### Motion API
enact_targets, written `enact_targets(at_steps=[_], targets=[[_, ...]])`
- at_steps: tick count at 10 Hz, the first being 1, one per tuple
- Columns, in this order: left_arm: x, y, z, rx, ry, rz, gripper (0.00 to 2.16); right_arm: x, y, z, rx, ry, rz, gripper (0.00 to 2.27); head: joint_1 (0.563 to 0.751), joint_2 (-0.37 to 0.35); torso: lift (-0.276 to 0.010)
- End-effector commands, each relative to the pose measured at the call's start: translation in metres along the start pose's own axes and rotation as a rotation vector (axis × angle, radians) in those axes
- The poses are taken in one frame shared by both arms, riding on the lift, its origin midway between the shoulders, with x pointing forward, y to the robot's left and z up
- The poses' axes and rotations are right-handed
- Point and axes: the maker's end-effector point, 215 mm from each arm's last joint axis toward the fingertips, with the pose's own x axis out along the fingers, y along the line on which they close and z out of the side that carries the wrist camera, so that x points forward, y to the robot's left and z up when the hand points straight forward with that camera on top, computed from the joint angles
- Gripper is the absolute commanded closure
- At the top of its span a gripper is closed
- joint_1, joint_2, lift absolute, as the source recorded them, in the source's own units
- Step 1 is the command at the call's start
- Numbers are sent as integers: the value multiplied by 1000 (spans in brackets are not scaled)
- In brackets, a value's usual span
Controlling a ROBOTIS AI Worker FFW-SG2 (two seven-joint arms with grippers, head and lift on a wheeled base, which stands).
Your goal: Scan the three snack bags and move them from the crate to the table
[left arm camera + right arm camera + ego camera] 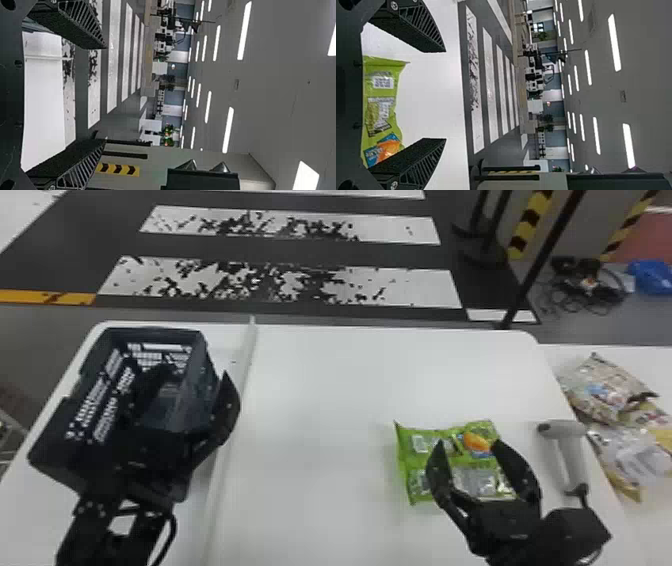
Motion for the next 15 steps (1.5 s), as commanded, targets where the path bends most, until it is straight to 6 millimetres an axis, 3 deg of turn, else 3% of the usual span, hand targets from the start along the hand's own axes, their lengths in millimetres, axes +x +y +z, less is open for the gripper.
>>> enact_targets(at_steps=[1,2,3,4,7,11,12,13,15], targets=[[-6,2,-2,2,0,7,29,0,21,-18,19,28,62,137,695,6,-62],[-9,2,-5,5,7,6,29,9,23,-24,16,43,76,377,695,36,-62],[-10,4,-6,9,10,6,29,18,32,-35,23,85,107,1673,695,58,-62],[-13,6,-8,13,16,9,29,32,41,-46,15,129,137,2246,695,71,-62],[-12,-2,-10,22,26,-30,29,82,46,-68,-29,185,124,2246,695,98,-62],[-11,-10,-8,9,23,-50,29,121,22,-72,-54,217,45,2246,695,65,-62],[-11,-10,-4,8,19,-51,29,132,22,-85,-61,270,43,2246,695,58,-62],[-12,-11,-4,7,20,-52,29,137,23,-108,-84,349,47,2246,695,57,-62],[-12,-14,-5,8,23,-58,29,106,30,-141,-102,455,56,2246,695,62,-62]])
